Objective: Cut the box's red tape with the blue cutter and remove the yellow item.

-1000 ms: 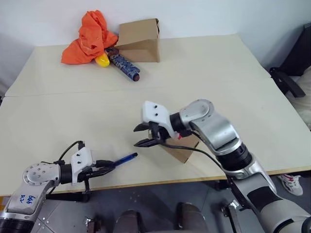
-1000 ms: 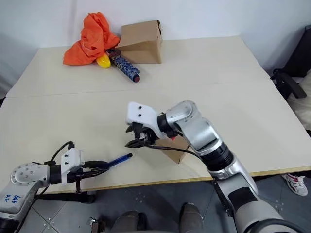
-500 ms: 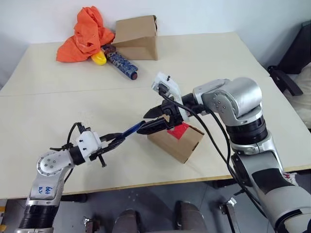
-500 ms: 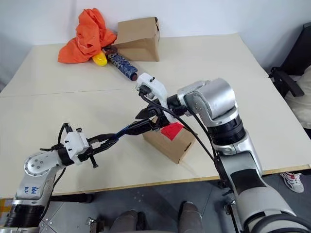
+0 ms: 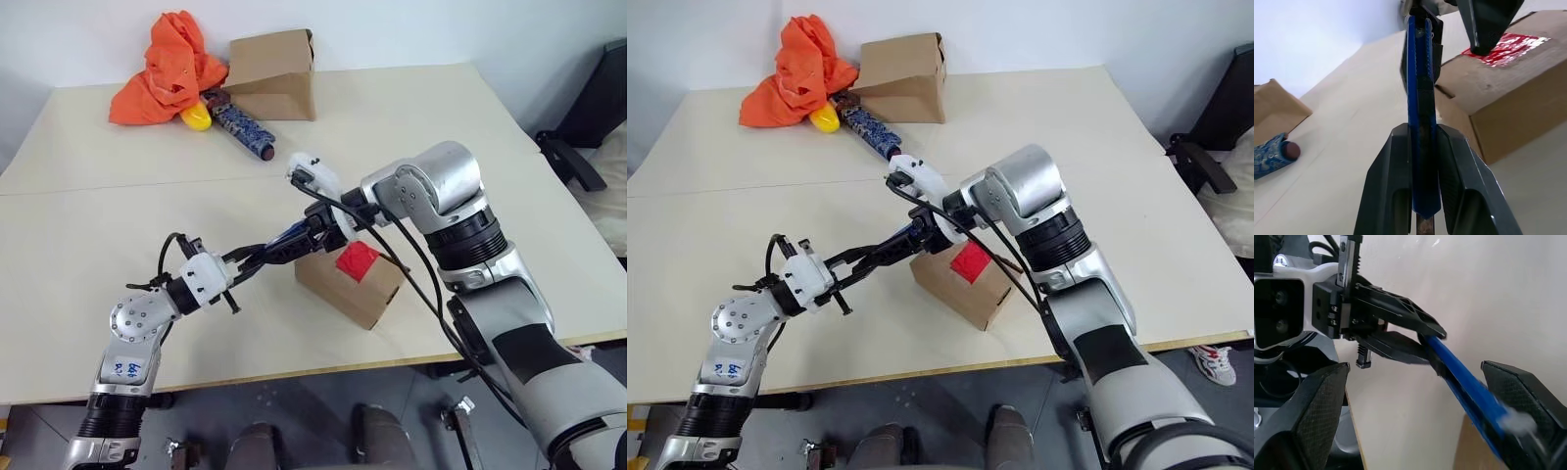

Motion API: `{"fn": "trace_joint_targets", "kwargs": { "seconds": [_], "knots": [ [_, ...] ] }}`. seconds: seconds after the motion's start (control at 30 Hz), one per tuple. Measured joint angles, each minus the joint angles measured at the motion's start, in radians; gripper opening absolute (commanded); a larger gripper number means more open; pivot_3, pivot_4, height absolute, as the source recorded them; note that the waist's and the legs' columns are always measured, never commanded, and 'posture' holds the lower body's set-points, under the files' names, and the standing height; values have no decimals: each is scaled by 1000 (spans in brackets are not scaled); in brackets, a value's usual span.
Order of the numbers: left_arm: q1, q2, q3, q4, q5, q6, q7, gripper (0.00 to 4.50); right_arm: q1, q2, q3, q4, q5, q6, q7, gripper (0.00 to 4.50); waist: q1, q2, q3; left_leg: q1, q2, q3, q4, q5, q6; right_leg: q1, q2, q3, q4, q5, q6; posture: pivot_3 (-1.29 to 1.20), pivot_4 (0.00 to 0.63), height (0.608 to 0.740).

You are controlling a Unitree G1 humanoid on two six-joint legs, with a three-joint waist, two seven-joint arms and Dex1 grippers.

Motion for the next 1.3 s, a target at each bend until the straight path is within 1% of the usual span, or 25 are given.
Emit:
{"fn": "trace_joint_targets", "kwargs": {
  "seconds": [0.1,0.2,0.47,0.9,1.0,1.1,1.17,1.27,1.3],
  "knots": [
    [22,17,0,0,-9,0,-3,400,-36,-25,-39,40,0,-33,-3,4474,0,0,0,0,0,0,0,0,0,0,0,0,0,0,0,0,150,740],
    [22,20,0,-1,-15,0,-3,400,-45,-35,-44,85,-1,-59,2,4474,0,0,0,0,0,0,0,0,0,0,0,0,0,0,0,0,150,740],
    [14,20,-1,-1,-22,1,-4,400,-23,-54,34,94,-2,-106,70,4474,0,0,0,0,0,0,0,0,0,0,0,0,0,0,0,0,150,740],
    [13,20,-11,-1,-25,3,-16,400,-24,-30,133,177,-50,-231,168,4474,-1,0,0,0,0,0,0,0,0,0,0,-1,0,0,0,0,150,740],
    [12,20,-13,-1,-26,3,-19,400,-27,-18,133,199,-57,-247,172,3907,-1,0,0,0,0,0,0,0,0,0,0,-1,0,0,0,0,150,740],
    [6,20,-18,-1,-26,3,-18,400,-35,-5,133,213,-60,-255,174,2915,-1,0,0,0,0,-1,0,0,0,0,0,-1,0,0,0,0,150,740],
    [3,20,-18,-1,-26,3,-18,400,-40,0,133,215,-61,-255,177,2140,-1,0,0,0,0,-1,1,0,0,0,0,-1,0,0,0,0,150,740],
    [3,20,-18,-1,-26,3,-18,400,-41,0,134,215,-71,-256,183,1162,-1,0,0,0,0,-1,1,0,0,0,0,-1,0,0,0,0,150,740],
    [3,20,-18,-1,-25,3,-18,400,-40,-1,134,213,-75,-256,188,769,-1,0,0,0,0,-1,1,0,0,0,0,-1,0,0,0,0,150,740]
  ]
}}
